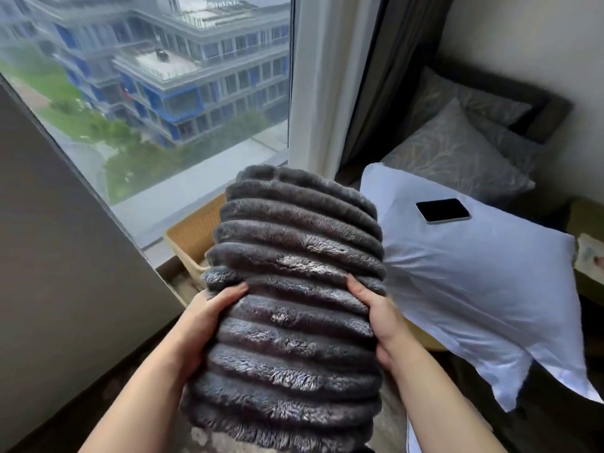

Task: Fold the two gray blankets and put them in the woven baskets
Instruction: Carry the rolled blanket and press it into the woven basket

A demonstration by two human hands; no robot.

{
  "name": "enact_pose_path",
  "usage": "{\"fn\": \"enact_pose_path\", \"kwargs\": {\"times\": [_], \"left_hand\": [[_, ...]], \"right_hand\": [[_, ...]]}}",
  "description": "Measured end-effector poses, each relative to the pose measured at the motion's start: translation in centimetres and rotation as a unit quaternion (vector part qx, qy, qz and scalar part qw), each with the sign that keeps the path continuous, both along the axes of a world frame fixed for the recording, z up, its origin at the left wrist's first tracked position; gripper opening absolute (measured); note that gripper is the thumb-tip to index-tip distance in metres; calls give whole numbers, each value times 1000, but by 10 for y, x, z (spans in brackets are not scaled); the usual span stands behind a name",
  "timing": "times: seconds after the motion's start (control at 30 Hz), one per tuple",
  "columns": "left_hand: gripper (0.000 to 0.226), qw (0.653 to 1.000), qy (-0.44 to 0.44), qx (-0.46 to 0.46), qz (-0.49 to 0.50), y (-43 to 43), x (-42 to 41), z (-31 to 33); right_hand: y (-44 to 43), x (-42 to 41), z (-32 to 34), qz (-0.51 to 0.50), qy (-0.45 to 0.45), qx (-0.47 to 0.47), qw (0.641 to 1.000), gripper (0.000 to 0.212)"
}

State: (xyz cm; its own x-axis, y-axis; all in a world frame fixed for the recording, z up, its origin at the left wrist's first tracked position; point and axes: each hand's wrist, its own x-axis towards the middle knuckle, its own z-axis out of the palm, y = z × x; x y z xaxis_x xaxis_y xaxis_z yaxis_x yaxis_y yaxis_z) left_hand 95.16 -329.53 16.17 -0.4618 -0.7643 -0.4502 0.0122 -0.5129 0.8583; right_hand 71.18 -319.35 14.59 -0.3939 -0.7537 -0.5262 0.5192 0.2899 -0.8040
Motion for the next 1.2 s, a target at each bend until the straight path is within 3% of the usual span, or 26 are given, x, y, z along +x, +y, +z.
{"fn": "enact_pose_path", "kwargs": {"times": [0.23, 0.47, 0.67, 0.87, 1.07, 1.2], "left_hand": [[45, 994, -1, 6, 109, -138, -33, 13], [47, 975, 5, 33, 220, -251, -12, 4], [49, 972, 12, 50, 227, -385, -13, -16], [54, 970, 32, 54, 235, -491, -31, -3], [54, 946, 51, 60, 313, -561, -26, -9], [55, 911, 53, 65, 404, -591, -22, -25]], "right_hand": [[-196, -51, 15, 118, -7, -6, 993, 66], [-364, -37, 12, 226, 12, -10, 974, 71], [-500, -33, -2, 256, 26, 37, 966, 75], [-617, -54, 25, 276, 45, 21, 960, 70], [-732, -42, 31, 387, 71, 31, 919, 65], [-813, -20, 11, 487, 64, 46, 870, 62]]}}
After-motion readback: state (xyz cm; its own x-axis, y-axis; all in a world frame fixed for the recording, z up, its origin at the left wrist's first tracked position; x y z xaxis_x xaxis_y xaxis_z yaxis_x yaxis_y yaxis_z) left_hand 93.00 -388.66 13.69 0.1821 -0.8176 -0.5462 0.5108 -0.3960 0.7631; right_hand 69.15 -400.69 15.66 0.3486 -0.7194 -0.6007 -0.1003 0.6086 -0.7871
